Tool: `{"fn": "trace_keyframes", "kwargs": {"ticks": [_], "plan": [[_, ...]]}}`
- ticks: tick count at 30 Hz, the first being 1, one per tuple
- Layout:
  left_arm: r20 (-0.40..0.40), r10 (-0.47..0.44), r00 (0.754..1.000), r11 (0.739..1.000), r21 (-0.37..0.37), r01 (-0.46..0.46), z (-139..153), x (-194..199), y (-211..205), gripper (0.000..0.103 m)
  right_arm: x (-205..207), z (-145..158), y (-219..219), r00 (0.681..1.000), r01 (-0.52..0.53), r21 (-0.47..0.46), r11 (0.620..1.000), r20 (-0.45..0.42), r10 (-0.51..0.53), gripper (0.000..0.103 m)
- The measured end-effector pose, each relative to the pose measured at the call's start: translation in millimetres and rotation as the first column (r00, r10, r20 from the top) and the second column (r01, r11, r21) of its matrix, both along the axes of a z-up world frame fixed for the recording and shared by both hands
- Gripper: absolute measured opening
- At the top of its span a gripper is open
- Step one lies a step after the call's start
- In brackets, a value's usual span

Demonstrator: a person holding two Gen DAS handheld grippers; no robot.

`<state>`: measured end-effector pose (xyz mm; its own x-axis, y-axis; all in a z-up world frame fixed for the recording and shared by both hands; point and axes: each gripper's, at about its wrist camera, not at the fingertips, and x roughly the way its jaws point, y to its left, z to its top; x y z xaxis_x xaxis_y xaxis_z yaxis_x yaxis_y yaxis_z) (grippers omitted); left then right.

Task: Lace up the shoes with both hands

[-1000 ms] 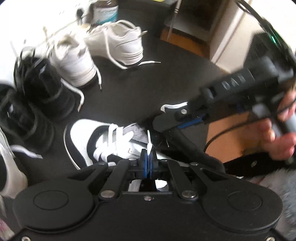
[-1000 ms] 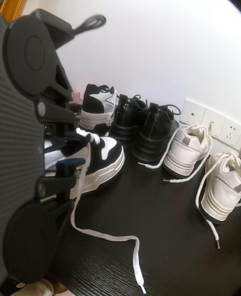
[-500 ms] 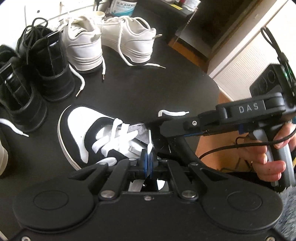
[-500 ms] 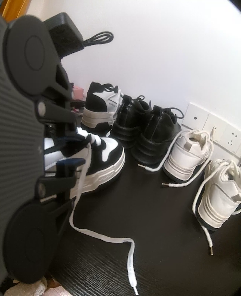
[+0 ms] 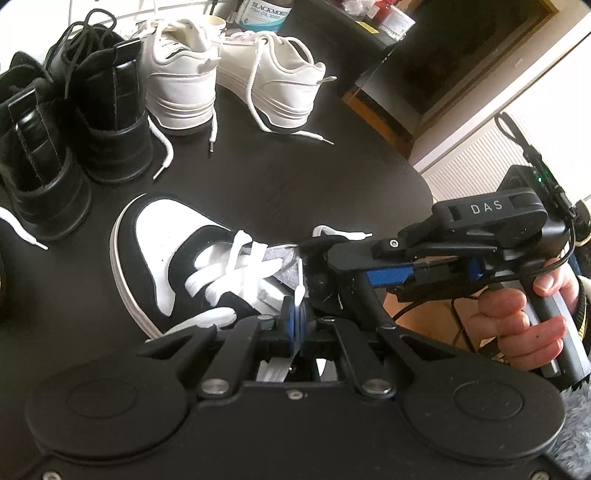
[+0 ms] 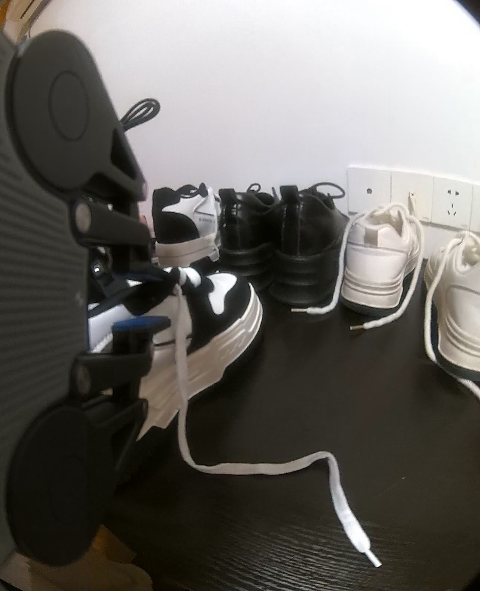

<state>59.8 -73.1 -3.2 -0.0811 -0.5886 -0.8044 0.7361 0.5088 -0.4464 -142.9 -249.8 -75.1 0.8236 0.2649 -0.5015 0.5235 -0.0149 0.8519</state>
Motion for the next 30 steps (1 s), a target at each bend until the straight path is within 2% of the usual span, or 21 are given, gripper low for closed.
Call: {"fn": "trace_keyframes", "kwargs": {"ticks": [6, 11, 14, 17, 20, 26, 30], "plan": [[-0.052, 0.035, 0.998, 0.999, -0.024, -0.037, -3.8, 5.3, 5.9, 0.004, -0.3, -2.4, 0.3, 1.0, 0.015, 0.027, 1.0, -0.006, -0.015, 0.019], [-0.032, 0.012, 0.999, 1.0, -0.013, -0.012, -3.8, 4.7, 1.5, 0.004, 0.3, -2.3, 1.2, 1.0, 0.018, 0.031, 0.999, -0.009, -0.018, 0.019], [0.006, -0.018, 1.0, 1.0, 0.004, 0.018, -1.4, 0.7, -1.8, 0.004, 0.0, -4.3, -4.8, 1.0, -0.003, 0.017, 1.0, -0.006, 0.003, 0.019], [0.051, -0.052, 0.997, 0.998, 0.024, 0.05, 1.0, -4.4, -6.1, 0.004, 2.4, 1.1, -2.8, 1.0, -0.021, -0.023, 1.0, -0.011, 0.02, 0.019], [0.073, -0.067, 0.995, 0.997, 0.034, 0.065, 2.6, -6.5, -7.9, 0.004, 6.2, 11.3, 1.1, 0.998, -0.056, -0.105, 0.993, -0.021, 0.055, 0.019], [0.137, -0.105, 0.985, 0.994, 0.054, 0.099, 7.5, -13.9, -10.6, 0.003, 14.5, 32.8, 11.7, 0.99, -0.14, -0.291, 0.946, -0.06, 0.127, 0.019], [0.185, -0.147, 0.972, 0.988, 0.075, 0.135, 10.5, -20.1, -14.5, 0.003, 17.4, 37.0, 13.9, 0.987, -0.158, -0.324, 0.933, -0.073, 0.141, 0.019]]}}
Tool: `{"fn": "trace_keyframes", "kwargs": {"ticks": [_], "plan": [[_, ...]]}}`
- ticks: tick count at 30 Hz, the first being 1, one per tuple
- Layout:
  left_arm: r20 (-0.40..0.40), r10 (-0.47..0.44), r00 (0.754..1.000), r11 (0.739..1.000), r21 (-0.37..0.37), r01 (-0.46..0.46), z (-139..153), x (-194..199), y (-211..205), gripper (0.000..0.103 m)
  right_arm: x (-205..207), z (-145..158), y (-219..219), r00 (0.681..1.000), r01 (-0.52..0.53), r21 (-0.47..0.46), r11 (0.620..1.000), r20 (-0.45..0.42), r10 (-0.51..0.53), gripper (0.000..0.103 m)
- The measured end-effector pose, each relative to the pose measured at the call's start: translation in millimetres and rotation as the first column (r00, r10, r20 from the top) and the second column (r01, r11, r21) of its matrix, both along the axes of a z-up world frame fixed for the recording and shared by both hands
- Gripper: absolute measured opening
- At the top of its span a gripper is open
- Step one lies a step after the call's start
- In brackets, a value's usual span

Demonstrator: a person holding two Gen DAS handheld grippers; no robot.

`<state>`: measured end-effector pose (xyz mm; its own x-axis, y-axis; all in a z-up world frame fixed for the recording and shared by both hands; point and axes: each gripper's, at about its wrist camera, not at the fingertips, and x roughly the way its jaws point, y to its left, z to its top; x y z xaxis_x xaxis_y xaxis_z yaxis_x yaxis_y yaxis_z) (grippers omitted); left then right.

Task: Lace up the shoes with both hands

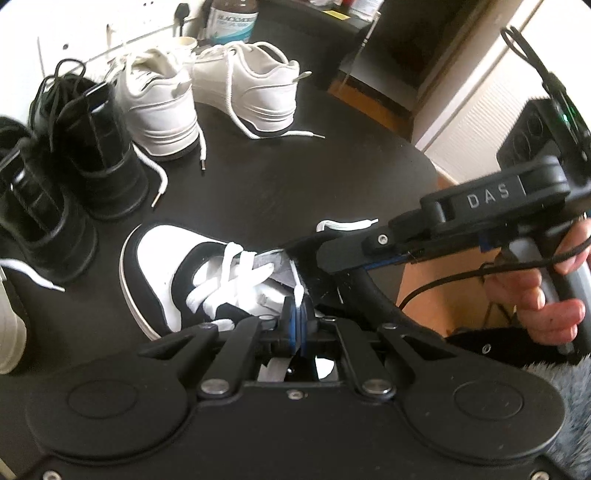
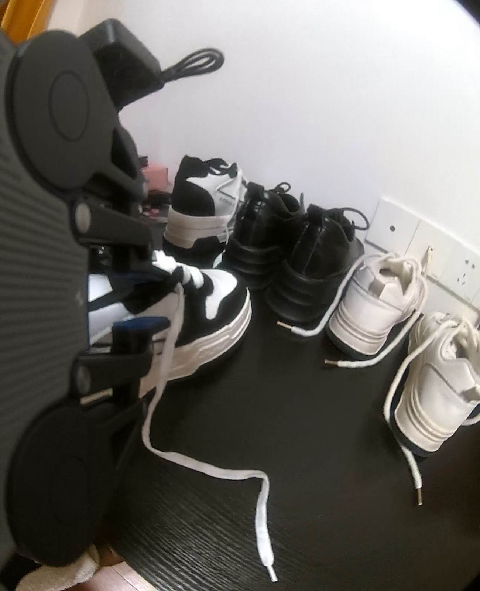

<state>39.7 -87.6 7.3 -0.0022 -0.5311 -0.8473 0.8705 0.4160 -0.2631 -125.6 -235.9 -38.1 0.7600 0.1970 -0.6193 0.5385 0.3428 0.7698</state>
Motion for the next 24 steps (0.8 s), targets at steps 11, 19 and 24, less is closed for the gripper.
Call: {"fn": "trace_keyframes", "kwargs": {"ticks": [11, 19, 24], "plan": [[0.139, -0.124, 0.982, 0.992, 0.045, 0.119, 3.7, -17.4, -9.8, 0.003, 1.1, 2.8, 0.7, 1.0, -0.011, -0.018, 1.0, -0.001, 0.011, 0.019], [0.206, -0.112, 0.972, 0.994, 0.029, 0.109, 11.2, -22.8, -6.5, 0.003, 2.8, 8.1, 3.6, 0.999, -0.04, -0.045, 0.998, 0.003, 0.04, 0.021], [0.226, -0.079, 0.971, 0.996, -0.027, 0.087, 29.5, -27.8, 6.4, 0.003, -1.9, 32.0, 3.7, 0.998, -0.048, -0.102, 0.994, 0.042, 0.053, 0.026]]}}
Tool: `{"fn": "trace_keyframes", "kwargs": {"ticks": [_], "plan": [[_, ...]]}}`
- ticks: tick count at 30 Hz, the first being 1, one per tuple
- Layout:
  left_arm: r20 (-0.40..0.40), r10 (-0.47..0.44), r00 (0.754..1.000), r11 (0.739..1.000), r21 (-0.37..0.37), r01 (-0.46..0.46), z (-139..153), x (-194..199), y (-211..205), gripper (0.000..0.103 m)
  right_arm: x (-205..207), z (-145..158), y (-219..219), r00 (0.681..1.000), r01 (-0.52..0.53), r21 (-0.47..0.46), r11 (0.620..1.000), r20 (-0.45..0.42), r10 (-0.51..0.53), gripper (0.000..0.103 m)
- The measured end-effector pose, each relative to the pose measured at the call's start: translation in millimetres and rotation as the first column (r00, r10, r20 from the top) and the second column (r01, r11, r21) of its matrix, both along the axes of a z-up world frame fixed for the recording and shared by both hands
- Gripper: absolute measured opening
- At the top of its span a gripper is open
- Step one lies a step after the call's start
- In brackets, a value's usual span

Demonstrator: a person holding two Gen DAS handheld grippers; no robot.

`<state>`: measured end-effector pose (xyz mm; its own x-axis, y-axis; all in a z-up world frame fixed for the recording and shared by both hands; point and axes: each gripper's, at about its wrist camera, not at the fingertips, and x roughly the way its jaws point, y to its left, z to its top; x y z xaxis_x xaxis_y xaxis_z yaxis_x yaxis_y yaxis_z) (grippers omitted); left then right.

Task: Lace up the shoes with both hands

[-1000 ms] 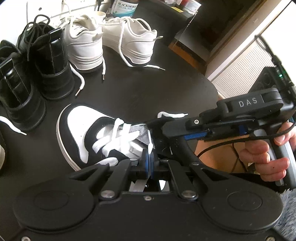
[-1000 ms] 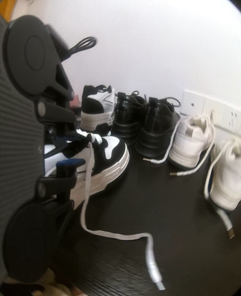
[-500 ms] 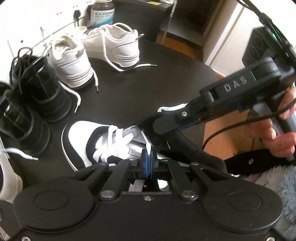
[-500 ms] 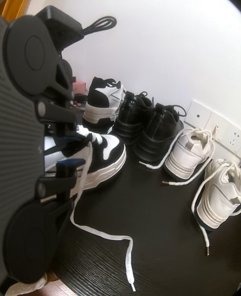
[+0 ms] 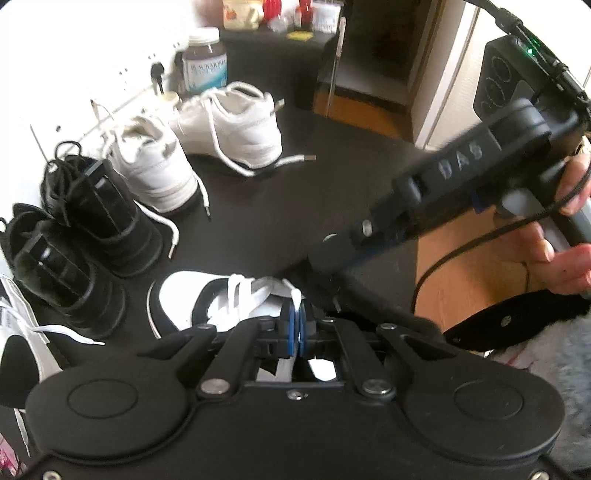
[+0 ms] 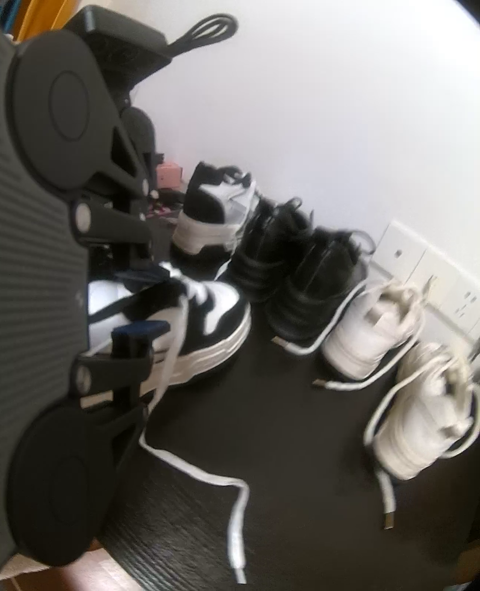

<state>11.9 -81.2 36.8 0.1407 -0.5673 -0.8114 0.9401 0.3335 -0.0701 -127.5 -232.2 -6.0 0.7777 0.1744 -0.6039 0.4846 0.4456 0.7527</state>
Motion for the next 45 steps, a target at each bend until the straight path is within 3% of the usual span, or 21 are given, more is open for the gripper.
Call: {"fn": "trace_keyframes", "kwargs": {"ticks": [5, 12, 13, 15, 21, 23, 25, 28, 29, 30, 34, 37, 38, 39, 41, 45], "plan": [[0.027, 0.004, 1.0, 0.999, -0.035, -0.003, 15.7, -12.8, 12.0, 0.003, 2.7, 17.0, -5.9, 0.997, -0.033, 0.08, 0.996, 0.075, 0.027, 0.029], [0.043, 0.02, 0.999, 0.999, -0.051, -0.018, 24.1, -21.2, 17.5, 0.003, 15.8, 6.0, 3.8, 0.997, -0.071, 0.162, 0.984, 0.052, 0.063, 0.03], [0.044, 0.022, 0.999, 0.999, -0.05, -0.02, 23.6, -22.2, 17.8, 0.003, 16.5, 6.6, 5.1, 0.996, -0.071, 0.157, 0.985, 0.056, 0.063, 0.027], [0.044, 0.025, 0.999, 0.999, -0.046, -0.023, 21.9, -23.9, 18.5, 0.003, 17.2, 7.6, 6.3, 0.996, -0.07, 0.149, 0.986, 0.06, 0.062, 0.005], [0.069, 0.032, 0.997, 0.998, -0.048, -0.029, 17.8, -26.2, 16.2, 0.007, 14.3, 4.2, 5.7, 0.998, -0.05, 0.163, 0.985, 0.052, 0.042, 0.003], [0.075, 0.041, 0.996, 0.998, -0.06, -0.037, 17.5, -26.6, 14.4, 0.018, 13.1, 2.8, 4.6, 0.998, -0.037, 0.171, 0.985, 0.047, 0.03, 0.003], [0.069, 0.044, 0.997, 0.996, -0.075, -0.038, 17.4, -25.9, 13.2, 0.02, 11.7, 1.3, 3.4, 0.999, -0.023, 0.178, 0.984, 0.042, 0.016, 0.003], [0.044, 0.043, 0.998, 0.996, -0.081, -0.039, 15.2, -23.6, 11.5, 0.018, 9.6, -1.0, 1.9, 0.999, -0.006, 0.186, 0.982, 0.033, 0.0, 0.003], [0.031, 0.044, 0.999, 0.996, -0.082, -0.041, 14.0, -22.3, 11.2, 0.007, 9.0, -1.7, 1.6, 1.0, -0.002, 0.188, 0.982, 0.031, -0.004, 0.003], [0.018, 0.044, 0.999, 0.996, -0.083, -0.043, 12.9, -21.0, 10.8, 0.003, 8.7, -2.2, 1.4, 1.0, 0.002, 0.189, 0.982, 0.028, -0.007, 0.003], [-0.022, 0.07, 0.997, 0.993, -0.097, -0.072, 14.3, -14.0, 16.1, 0.003, 8.6, -3.7, 0.5, 1.0, 0.0, 0.186, 0.983, 0.024, -0.004, 0.005], [-0.025, 0.088, 0.996, 0.992, -0.087, -0.09, 18.4, -6.0, 23.5, 0.003, 9.7, 7.9, 3.5, 1.0, -0.027, 0.052, 0.998, 0.011, 0.026, 0.007], [-0.017, 0.092, 0.996, 0.993, -0.078, -0.093, 19.8, -3.4, 25.9, 0.003, 9.9, 12.7, 5.4, 0.999, -0.04, -0.009, 0.999, 0.005, 0.04, 0.011], [-0.009, 0.096, 0.995, 0.993, -0.068, -0.097, 21.3, -0.8, 28.4, 0.003, 10.5, 17.7, 9.0, 0.998, -0.06, -0.08, 0.995, -0.003, 0.059, 0.022], [0.007, 0.101, 0.995, 0.994, -0.048, -0.101, 22.9, 3.8, 31.6, 0.003, 13.3, 25.5, 18.0, 0.994, -0.111, -0.203, 0.973, -0.024, 0.108, 0.032], [0.009, 0.072, 0.997, 0.997, -0.011, -0.071, 15.0, 6.0, 22.3, 0.003, 24.4, 29.6, 39.0, 0.974, -0.225, -0.342, 0.913, -0.084, 0.209, 0.032]]}}
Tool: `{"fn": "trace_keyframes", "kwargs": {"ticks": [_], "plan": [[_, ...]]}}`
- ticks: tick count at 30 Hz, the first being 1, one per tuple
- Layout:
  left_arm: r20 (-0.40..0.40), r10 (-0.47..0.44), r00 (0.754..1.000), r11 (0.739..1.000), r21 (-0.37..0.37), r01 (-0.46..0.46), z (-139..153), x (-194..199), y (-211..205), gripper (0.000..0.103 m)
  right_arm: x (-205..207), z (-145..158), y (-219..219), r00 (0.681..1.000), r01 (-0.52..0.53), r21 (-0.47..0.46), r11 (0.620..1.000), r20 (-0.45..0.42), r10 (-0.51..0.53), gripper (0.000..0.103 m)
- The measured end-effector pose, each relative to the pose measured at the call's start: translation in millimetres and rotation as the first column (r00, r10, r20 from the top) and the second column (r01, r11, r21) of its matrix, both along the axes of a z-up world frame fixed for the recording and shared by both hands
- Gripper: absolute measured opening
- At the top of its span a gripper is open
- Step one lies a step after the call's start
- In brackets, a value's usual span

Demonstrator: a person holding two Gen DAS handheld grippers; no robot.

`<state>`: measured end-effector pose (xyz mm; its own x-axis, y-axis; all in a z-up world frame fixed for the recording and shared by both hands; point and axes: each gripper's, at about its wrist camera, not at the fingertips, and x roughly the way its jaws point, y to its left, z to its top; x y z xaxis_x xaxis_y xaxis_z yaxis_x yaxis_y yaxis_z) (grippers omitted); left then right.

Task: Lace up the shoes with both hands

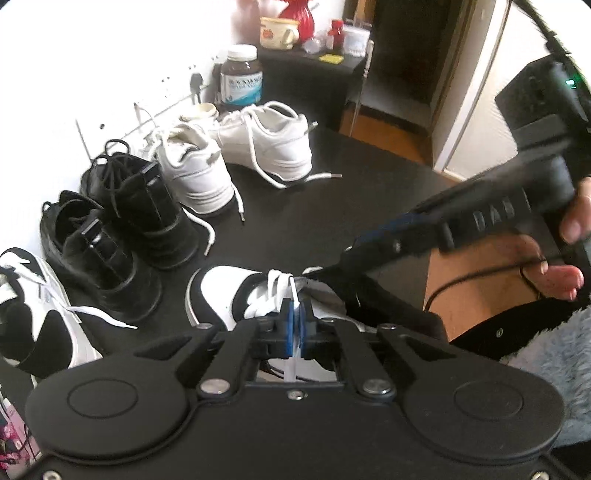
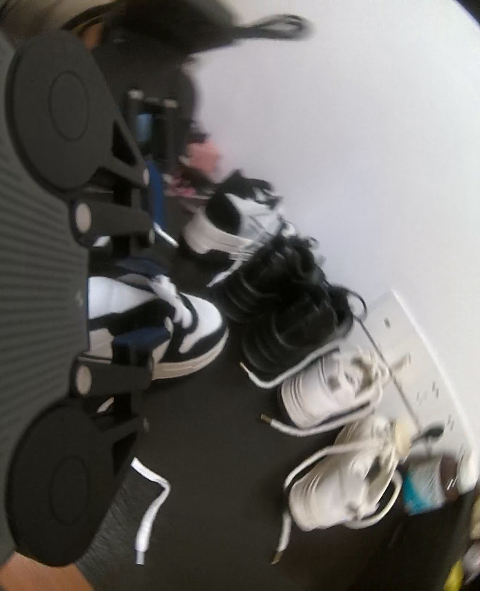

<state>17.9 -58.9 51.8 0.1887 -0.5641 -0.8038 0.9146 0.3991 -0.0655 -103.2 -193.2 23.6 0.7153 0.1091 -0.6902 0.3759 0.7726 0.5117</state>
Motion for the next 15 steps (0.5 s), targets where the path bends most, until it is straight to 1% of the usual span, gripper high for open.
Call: {"fn": "trace_keyframes", "kwargs": {"ticks": [2, 3, 4, 6, 7, 9, 10, 12, 13, 15], "plan": [[0.006, -0.023, 1.0, 1.0, 0.008, 0.023, -4.0, -1.5, -6.3, 0.003, 5.5, -3.7, 7.3, 0.999, -0.021, -0.051, 0.998, -0.035, 0.02, 0.031], [0.009, -0.031, 0.999, 0.999, 0.012, 0.031, -5.7, -1.9, -9.2, 0.003, 7.0, -6.6, 8.6, 0.999, -0.02, -0.063, 0.998, -0.048, 0.017, 0.025], [0.011, -0.04, 0.999, 0.999, 0.016, 0.04, -7.4, -2.3, -12.1, 0.003, 6.0, -9.7, 4.8, 0.999, 0.002, -0.041, 0.999, -0.048, -0.004, 0.016], [0.01, -0.05, 0.999, 0.998, 0.029, 0.05, -11.4, -0.1, -16.8, 0.003, 1.8, -16.0, -6.8, 0.997, 0.061, 0.03, 0.998, -0.04, -0.06, 0.013], [0.006, -0.055, 0.998, 0.998, 0.036, 0.055, -13.5, 1.0, -19.0, 0.003, -1.5, -20.5, -15.1, 0.994, 0.102, 0.093, 0.991, -0.036, -0.099, 0.012], [-0.002, -0.069, 0.998, 0.996, 0.05, 0.069, -18.1, 2.8, -23.5, 0.003, -8.4, -32.9, -31.6, 0.984, 0.18, 0.242, 0.953, -0.037, -0.177, 0.011], [-0.009, -0.076, 0.997, 0.995, 0.056, 0.077, -20.7, 3.3, -26.0, 0.003, -11.6, -39.8, -38.4, 0.976, 0.217, 0.307, 0.927, -0.044, -0.214, 0.01], [-0.015, -0.093, 0.996, 0.993, 0.07, 0.094, -25.2, 3.9, -30.9, 0.003, -17.6, -50.3, -46.9, 0.963, 0.263, 0.403, 0.877, -0.057, -0.262, 0.01], [-0.013, -0.103, 0.995, 0.992, 0.076, 0.103, -26.8, 3.8, -33.2, 0.003, -19.3, -52.1, -47.7, 0.961, 0.269, 0.419, 0.867, -0.057, -0.271, 0.01], [-0.011, -0.121, 0.993, 0.989, 0.087, 0.121, -29.0, 3.4, -37.3, 0.003, -20.6, -52.8, -46.5, 0.96, 0.271, 0.425, 0.864, -0.052, -0.275, 0.01]]}}
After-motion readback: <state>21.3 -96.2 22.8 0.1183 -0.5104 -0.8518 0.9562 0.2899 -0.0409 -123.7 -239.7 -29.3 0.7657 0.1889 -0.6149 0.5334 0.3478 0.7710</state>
